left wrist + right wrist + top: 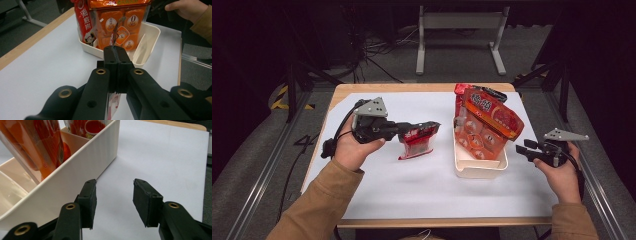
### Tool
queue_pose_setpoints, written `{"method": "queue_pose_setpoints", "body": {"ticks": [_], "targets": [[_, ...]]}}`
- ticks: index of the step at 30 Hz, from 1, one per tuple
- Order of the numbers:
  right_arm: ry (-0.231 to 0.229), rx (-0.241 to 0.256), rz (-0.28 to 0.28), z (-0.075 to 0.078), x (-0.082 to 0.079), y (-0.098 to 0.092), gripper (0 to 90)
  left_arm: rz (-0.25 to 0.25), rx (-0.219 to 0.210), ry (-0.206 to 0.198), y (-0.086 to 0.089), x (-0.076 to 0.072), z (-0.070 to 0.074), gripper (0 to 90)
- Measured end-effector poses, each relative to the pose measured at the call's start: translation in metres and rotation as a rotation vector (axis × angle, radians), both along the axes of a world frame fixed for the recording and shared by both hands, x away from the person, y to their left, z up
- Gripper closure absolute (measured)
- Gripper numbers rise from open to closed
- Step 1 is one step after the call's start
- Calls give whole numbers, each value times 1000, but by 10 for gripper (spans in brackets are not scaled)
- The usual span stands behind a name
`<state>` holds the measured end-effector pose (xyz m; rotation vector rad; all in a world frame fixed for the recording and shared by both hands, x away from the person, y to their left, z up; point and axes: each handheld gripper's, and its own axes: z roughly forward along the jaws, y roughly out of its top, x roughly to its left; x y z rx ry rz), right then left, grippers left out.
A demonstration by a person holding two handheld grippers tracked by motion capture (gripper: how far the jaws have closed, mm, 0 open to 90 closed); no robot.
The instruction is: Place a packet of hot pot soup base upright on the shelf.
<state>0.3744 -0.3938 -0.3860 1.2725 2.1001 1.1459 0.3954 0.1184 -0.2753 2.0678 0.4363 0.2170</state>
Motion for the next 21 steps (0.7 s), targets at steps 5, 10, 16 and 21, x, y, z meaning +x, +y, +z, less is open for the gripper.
{"method": "queue_pose_setpoints", "body": {"ticks": [5, 10, 16, 21], "targets": [[3, -7, 3, -1, 1, 0, 533, -27, 0, -1, -9, -2, 7, 899], [12, -8, 2, -2, 2, 0, 529, -55, 4, -4, -20, -3, 13, 899], [8, -10, 3, -3, 2, -1, 526, -81, 4, -19, -35, -4, 20, 899], [11, -4, 2, -2, 0, -2, 527, -103, 3, -30, -48, -5, 24, 899]]}}
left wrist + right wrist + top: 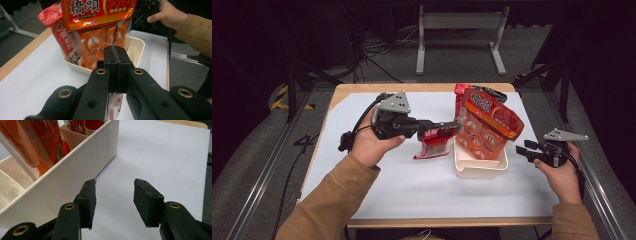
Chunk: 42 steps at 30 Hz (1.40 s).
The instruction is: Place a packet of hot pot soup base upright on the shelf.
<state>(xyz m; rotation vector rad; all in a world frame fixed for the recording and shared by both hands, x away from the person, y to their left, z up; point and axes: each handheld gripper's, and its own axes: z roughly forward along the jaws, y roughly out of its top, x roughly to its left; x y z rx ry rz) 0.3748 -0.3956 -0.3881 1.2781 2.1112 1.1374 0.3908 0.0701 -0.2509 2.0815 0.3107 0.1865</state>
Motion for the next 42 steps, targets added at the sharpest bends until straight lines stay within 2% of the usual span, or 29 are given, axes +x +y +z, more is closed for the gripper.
{"method": "queue_pose_setpoints", "body": {"ticks": [9, 19, 26, 32, 42], "targets": [[-2, 6, 1, 0, -1, -2, 527, -35, -4, -21, -20, 0, 6, 899], [-3, 6, 4, 0, 0, -2, 527, -56, -22, -37, -30, 4, 8, 899], [-7, 7, 3, 0, 0, -2, 526, -107, -64, -62, -37, 9, 6, 899], [-12, 7, 7, 0, 0, -3, 526, -138, -98, -59, -41, 13, 3, 900], [-10, 15, 6, 0, -1, -4, 532, -185, -120, -70, -53, 18, -3, 900]]}}
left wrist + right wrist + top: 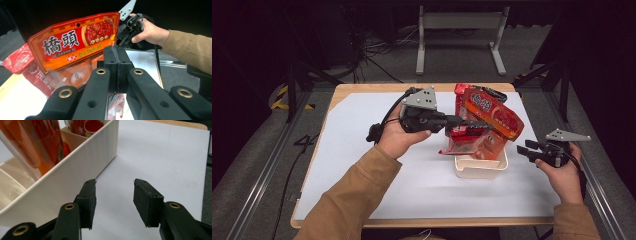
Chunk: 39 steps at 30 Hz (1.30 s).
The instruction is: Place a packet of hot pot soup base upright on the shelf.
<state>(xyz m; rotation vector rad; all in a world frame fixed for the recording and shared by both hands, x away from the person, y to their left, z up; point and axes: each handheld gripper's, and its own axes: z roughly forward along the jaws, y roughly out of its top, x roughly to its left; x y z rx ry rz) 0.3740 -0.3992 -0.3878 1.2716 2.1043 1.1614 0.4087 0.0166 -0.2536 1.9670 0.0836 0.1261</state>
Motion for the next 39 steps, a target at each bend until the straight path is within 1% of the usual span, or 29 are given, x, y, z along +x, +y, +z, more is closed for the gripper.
{"method": "queue_pose_setpoints", "body": {"ticks": [3, 9, 20, 26, 33, 39], "targets": [[2, 0, 0, 0, 0, 0, 537, -7, 1, -5, -3, 0, -1, 900], [0, 5, 0, 0, -1, -1, 537, -34, 3, -21, -14, 3, -7, 900], [1, 5, -4, 0, -1, -3, 538, -59, -4, -19, -29, 4, -14, 900], [1, 4, -4, 0, -1, -3, 538, -65, -16, -17, -35, 4, -18, 900], [3, 8, -4, 0, -1, -3, 538, -69, -20, -10, -42, 4, -24, 900], [4, 13, -2, 0, -2, -3, 538, -82, -23, -7, -49, 3, -29, 900]]}}
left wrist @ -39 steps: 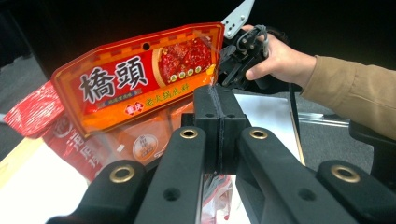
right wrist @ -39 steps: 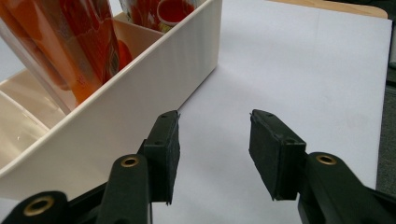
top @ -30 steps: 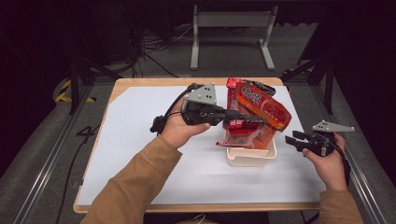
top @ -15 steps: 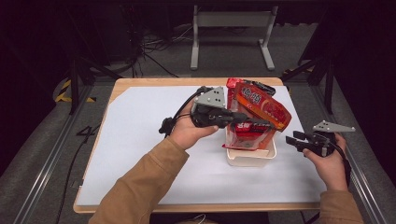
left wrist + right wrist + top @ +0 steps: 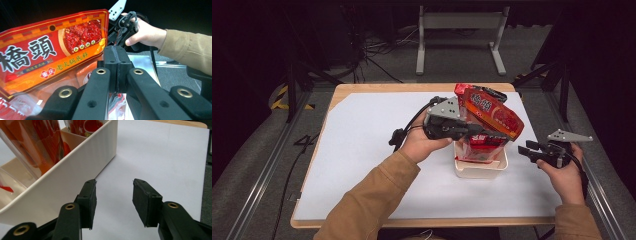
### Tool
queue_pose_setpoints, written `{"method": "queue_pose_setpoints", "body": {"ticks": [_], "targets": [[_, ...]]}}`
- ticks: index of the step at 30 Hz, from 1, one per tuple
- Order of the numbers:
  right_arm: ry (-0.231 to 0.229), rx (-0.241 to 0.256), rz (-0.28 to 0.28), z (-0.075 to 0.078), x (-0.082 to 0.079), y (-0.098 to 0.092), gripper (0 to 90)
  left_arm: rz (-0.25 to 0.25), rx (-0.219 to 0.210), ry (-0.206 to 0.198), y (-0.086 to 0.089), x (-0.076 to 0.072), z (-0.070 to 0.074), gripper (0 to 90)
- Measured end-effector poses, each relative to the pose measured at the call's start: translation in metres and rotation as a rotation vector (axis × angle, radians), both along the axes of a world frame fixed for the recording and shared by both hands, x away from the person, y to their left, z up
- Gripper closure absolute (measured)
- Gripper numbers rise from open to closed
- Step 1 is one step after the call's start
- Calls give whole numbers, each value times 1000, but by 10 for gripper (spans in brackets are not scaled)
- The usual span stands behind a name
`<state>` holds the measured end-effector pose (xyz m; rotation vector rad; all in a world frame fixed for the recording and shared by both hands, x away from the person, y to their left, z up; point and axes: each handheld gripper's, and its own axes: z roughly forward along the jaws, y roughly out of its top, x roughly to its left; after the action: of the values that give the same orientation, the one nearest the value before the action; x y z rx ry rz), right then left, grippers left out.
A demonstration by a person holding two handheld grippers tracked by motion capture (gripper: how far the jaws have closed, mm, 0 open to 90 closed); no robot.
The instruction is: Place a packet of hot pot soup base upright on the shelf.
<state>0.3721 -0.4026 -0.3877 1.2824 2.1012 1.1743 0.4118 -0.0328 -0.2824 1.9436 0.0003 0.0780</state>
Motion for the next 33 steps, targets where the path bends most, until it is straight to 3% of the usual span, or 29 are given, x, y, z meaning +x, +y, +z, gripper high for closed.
{"method": "queue_pose_setpoints", "body": {"ticks": [8, 33], "targets": [[-1, 26, 5, 1, 0, -1, 539, 6, -13, 10, -9, -1, -9, 900], [4, 26, 6, 0, 0, -1, 537, 41, -35, 67, -12, 4, -39, 899]]}}
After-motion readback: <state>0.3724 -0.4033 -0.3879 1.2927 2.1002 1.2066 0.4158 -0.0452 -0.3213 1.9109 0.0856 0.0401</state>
